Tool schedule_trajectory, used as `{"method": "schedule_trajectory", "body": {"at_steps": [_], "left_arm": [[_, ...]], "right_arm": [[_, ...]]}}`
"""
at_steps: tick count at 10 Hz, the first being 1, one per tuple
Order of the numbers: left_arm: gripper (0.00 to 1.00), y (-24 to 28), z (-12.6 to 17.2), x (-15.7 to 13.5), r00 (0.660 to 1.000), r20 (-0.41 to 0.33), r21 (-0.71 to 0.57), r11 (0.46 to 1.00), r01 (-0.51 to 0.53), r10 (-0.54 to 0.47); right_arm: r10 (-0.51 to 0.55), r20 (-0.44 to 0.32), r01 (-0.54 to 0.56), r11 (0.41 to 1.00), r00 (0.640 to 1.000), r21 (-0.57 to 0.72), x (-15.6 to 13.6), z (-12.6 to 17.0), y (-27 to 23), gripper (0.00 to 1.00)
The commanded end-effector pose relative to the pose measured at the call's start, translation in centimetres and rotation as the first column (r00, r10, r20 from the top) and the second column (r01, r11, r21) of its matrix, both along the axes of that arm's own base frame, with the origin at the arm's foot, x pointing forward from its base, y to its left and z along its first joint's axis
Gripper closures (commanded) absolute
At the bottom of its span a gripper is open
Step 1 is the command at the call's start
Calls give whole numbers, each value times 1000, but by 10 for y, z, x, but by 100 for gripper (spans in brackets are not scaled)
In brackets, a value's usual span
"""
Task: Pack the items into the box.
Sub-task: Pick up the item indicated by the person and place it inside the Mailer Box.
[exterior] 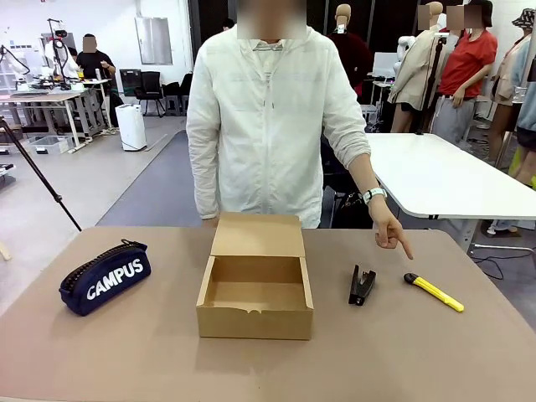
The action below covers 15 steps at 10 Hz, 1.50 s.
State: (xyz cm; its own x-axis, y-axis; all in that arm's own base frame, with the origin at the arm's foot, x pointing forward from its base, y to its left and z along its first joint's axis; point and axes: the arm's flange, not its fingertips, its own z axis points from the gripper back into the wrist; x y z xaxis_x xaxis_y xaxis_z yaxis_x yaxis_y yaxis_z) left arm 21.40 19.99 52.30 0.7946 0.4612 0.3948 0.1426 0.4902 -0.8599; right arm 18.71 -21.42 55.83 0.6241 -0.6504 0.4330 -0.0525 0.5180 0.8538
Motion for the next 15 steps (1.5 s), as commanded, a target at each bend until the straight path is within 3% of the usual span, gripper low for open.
{"method": "schedule_trajectory", "body": {"at_steps": [1, 2, 3, 4, 6, 8, 9, 10, 11, 12, 15], "left_arm": [[0, 0, 2, 3, 1000, 24, -2, 1000, 13, -13], [0, 0, 2, 3, 1000, 24, -2, 1000, 13, -13], [0, 0, 2, 3, 1000, 24, -2, 1000, 13, -13], [0, 0, 2, 3, 1000, 24, -2, 1000, 13, -13], [0, 0, 2, 3, 1000, 24, -2, 1000, 13, -13], [0, 0, 2, 3, 1000, 24, -2, 1000, 13, -13], [0, 0, 2, 3, 1000, 24, -2, 1000, 13, -13], [0, 0, 2, 3, 1000, 24, -2, 1000, 13, -13], [0, 0, 2, 3, 1000, 24, -2, 1000, 13, -13], [0, 0, 2, 3, 1000, 24, -2, 1000, 13, -13], [0, 0, 2, 3, 1000, 24, -2, 1000, 13, -13]], "right_arm": [[16, 34, -16, 1000, 999, -1, 1, 3, -3, 0], [0, 0, 0, 1000, 1000, 0, 0, 0, 0, 0], [72, -97, -81, 992, 993, -96, 26, 7, 12, 0], [180, -256, -246, 935, 950, -255, 67, 13, 28, 0], [174, -509, -449, 749, 843, -488, 160, 8, 67, 0], [64, -624, -542, 570, 778, -618, 214, -24, 104, 0], [77, -639, -582, 506, 765, -636, 234, -42, 123, 0], [-15, -617, -553, 428, 787, -715, 248, -58, 140, 0], [-32, -545, -483, 425, 838, -766, 253, -62, 144, 0], [74, -625, -555, 550, 777, -624, 245, -61, 137, 0], [74, -625, -555, 550, 777, -624, 245, -61, 137, 0]]}}
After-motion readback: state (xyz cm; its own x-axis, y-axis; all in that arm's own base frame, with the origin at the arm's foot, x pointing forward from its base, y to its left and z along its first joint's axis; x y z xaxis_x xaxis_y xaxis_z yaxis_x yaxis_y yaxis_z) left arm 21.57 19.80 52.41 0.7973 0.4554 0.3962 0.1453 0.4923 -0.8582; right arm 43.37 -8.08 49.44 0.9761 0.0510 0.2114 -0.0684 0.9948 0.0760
